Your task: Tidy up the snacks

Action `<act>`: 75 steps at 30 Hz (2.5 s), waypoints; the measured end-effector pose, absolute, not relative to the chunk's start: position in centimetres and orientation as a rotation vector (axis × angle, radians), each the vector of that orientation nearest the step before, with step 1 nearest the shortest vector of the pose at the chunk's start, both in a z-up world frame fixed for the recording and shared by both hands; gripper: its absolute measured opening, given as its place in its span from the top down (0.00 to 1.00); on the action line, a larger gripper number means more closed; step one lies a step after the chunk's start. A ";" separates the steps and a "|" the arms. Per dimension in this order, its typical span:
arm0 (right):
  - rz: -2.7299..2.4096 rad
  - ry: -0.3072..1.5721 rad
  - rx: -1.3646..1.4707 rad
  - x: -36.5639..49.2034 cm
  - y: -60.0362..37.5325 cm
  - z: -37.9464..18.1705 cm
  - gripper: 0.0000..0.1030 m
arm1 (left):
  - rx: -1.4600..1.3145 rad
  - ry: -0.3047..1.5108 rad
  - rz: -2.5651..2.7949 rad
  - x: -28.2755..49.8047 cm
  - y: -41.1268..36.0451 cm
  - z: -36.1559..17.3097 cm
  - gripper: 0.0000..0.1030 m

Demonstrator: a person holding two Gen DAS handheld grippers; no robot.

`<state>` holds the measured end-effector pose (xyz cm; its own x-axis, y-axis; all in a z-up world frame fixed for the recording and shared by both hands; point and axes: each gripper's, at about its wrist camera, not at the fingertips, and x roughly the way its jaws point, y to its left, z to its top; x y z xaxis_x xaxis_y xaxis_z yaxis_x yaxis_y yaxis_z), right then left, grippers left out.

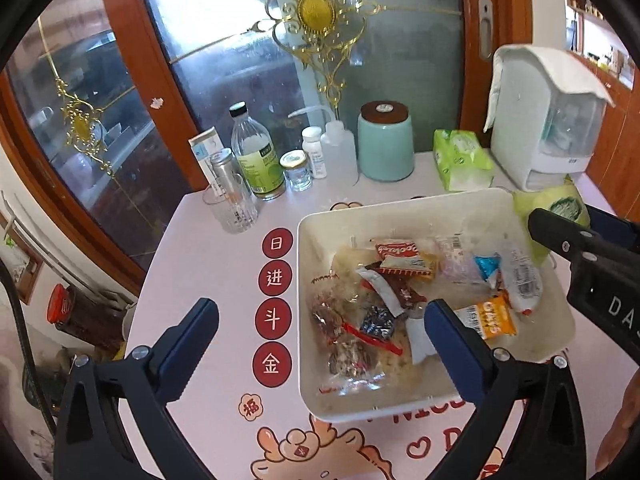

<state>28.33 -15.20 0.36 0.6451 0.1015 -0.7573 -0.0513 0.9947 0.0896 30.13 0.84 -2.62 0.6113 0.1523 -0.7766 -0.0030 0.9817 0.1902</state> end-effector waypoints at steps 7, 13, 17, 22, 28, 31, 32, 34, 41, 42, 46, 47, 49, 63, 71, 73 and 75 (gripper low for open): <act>0.083 0.927 0.044 29.9 -14.6 -1.9 0.39 | 0.171 0.958 0.107 31.0 0.9 -4.5 0.01; 0.085 0.930 0.052 28.9 -15.0 -2.2 0.36 | 0.182 0.955 0.090 30.0 0.6 -4.4 0.01; 0.089 0.936 0.089 27.8 -15.6 -2.1 0.36 | 0.177 0.947 0.071 28.9 0.4 -4.0 0.01; 0.104 0.937 0.092 25.8 -15.5 -2.0 0.35 | 0.175 0.945 0.051 27.0 0.1 -3.9 0.01; 0.121 0.928 0.098 22.8 -15.6 -1.5 0.35 | 0.169 0.956 0.028 23.8 -0.1 -4.1 0.01; 0.122 0.922 0.105 21.0 -16.0 -1.4 0.35 | 0.164 0.959 0.019 21.8 -0.2 -4.1 0.01; 0.121 0.921 0.108 20.4 -16.1 -1.4 0.36 | 0.165 0.961 0.016 20.8 -0.2 -4.2 0.01; 0.120 0.922 0.122 18.7 -16.7 -1.6 0.36 | 0.167 0.968 0.006 19.2 -0.3 -4.4 0.01; 0.117 0.967 0.164 12.6 -18.4 -2.9 0.36 | 0.139 0.979 -0.005 13.1 -0.8 -4.4 0.01; 0.114 0.973 0.170 11.9 -18.6 -2.9 0.36 | 0.131 0.982 -0.007 12.5 -0.8 -4.4 0.01; 0.108 1.000 0.196 8.2 -19.5 -3.1 0.36 | 0.103 0.986 -0.003 9.6 -0.8 -4.0 0.01; 0.110 1.001 0.190 7.5 -19.4 -3.1 0.36 | 0.096 0.984 0.000 8.9 -0.8 -3.7 0.01; 0.117 1.005 0.167 6.2 -19.4 -2.9 0.36 | 0.082 0.980 0.003 7.8 -0.8 -3.3 0.01; 0.134 0.948 0.102 0.0 -19.5 0.2 0.36 | 0.079 0.935 0.023 3.3 -2.0 -1.2 0.01; 0.135 0.961 0.121 -0.4 -20.2 0.3 0.36 | 0.076 0.943 0.018 2.5 -2.3 -1.4 0.01; 0.135 0.971 0.124 -0.4 -20.2 0.2 0.36 | 0.071 0.944 0.017 2.4 -2.2 -1.5 0.01; 0.141 0.978 0.124 -0.4 -20.1 0.1 0.36 | 0.062 0.944 0.018 2.4 -1.9 -1.5 0.01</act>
<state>-0.44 -20.09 0.06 0.5507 0.1745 -0.8163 -0.0625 0.9838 0.1681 2.36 -1.90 -1.49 0.5864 0.0430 -0.8089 0.0117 0.9980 0.0616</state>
